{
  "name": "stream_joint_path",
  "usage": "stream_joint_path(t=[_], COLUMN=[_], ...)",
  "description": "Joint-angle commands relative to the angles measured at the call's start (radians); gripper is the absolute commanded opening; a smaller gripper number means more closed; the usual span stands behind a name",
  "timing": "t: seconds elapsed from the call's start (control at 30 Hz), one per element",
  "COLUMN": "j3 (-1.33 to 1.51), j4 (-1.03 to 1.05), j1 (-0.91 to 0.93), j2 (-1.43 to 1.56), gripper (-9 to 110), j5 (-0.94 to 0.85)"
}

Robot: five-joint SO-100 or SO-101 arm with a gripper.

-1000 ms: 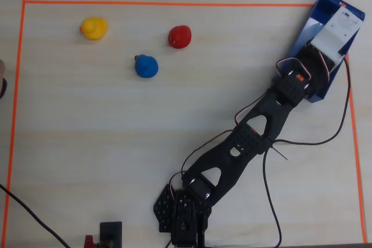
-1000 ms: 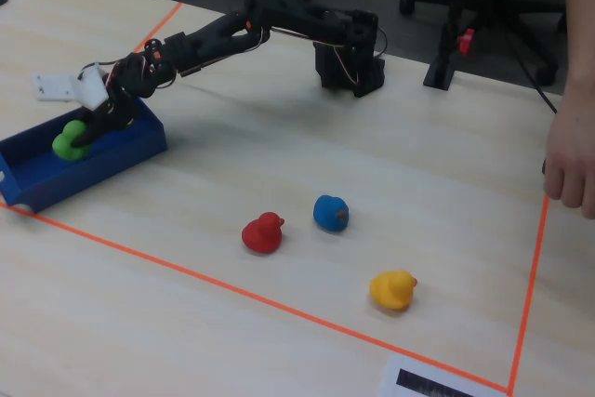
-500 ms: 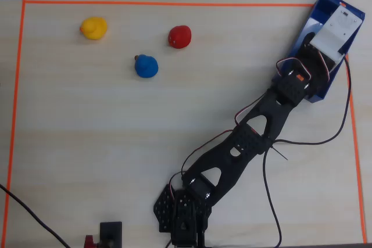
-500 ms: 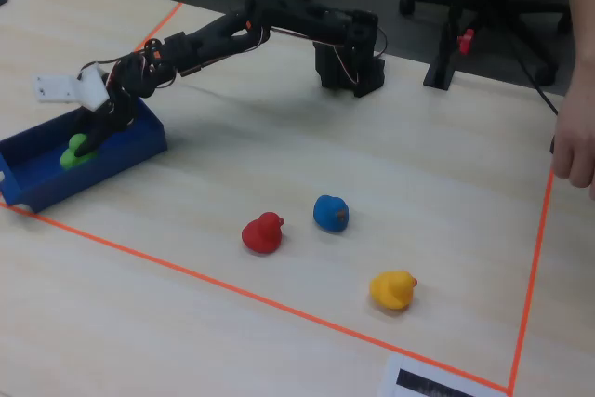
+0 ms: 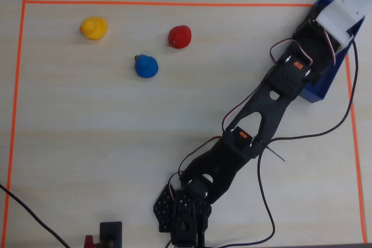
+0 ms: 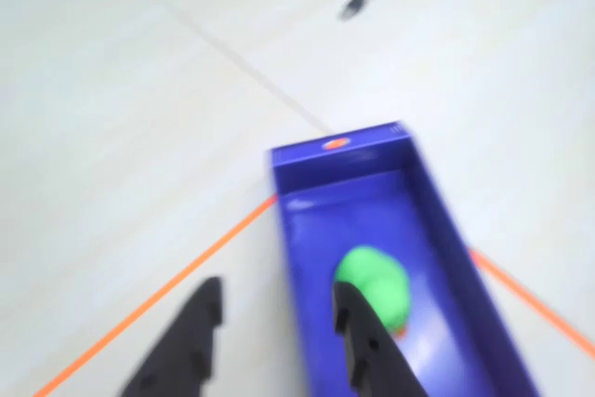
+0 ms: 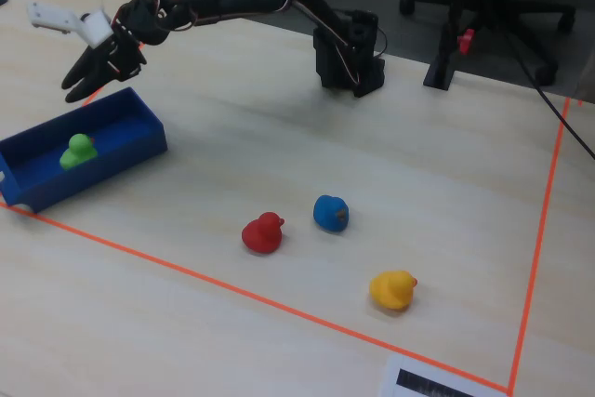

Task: Grasp green duck and put it into box.

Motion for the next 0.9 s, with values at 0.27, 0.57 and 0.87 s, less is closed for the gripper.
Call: stream_joint_path(t=[0.27,0.57,0.87], j3=[0.885,1.462,1.917], j4=[0.179,0.327,0.422], j1=[-0.216,-0.367,-0.549], j2=[0.936,1.499,1.948], gripper=[0,0,0], j5=[-0.006,-0.026,-0.052])
